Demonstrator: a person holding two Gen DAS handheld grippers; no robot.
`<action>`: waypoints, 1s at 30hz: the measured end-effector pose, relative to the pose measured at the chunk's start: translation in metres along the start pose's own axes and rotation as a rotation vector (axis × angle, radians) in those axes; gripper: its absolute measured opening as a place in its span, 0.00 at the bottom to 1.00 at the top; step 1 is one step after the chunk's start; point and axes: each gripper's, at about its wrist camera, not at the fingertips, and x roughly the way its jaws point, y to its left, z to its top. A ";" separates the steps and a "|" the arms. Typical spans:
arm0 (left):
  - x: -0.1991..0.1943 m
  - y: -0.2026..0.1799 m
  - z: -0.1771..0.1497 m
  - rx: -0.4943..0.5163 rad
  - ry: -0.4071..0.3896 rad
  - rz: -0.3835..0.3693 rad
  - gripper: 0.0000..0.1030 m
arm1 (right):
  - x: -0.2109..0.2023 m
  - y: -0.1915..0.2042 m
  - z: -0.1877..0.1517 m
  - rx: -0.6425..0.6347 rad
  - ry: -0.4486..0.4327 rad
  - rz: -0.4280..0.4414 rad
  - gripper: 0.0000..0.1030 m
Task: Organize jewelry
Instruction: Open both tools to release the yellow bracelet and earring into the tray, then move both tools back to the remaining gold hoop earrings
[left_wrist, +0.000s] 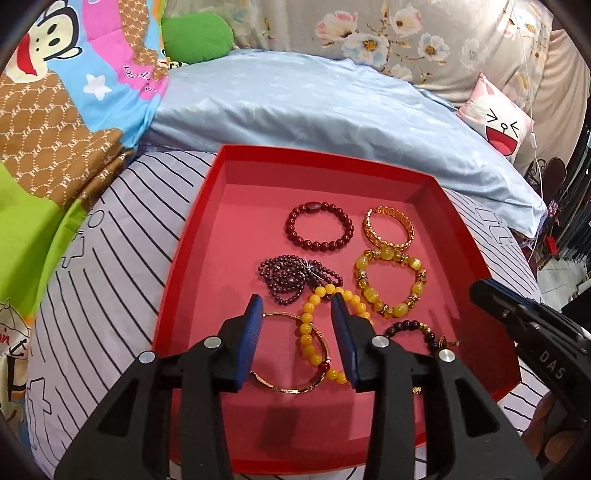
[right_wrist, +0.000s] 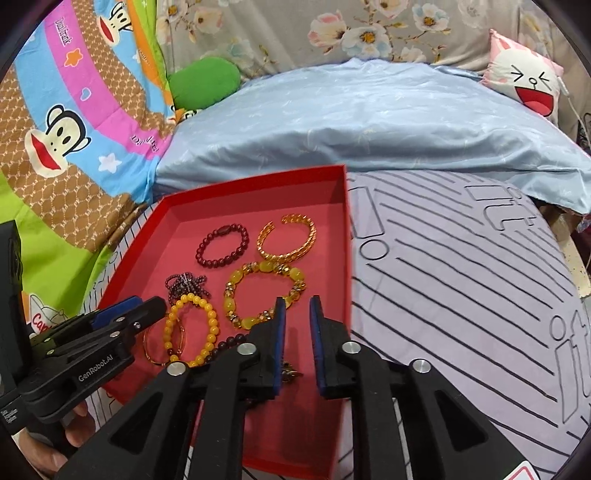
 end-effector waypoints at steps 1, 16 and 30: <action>-0.003 0.001 -0.001 -0.006 -0.005 -0.002 0.35 | -0.003 -0.002 -0.001 0.006 -0.006 0.001 0.16; -0.061 0.005 -0.025 -0.014 -0.074 -0.003 0.37 | -0.060 -0.007 -0.029 0.018 -0.042 0.001 0.16; -0.102 0.006 -0.090 0.004 -0.037 0.013 0.37 | -0.092 0.011 -0.105 -0.041 0.045 0.024 0.17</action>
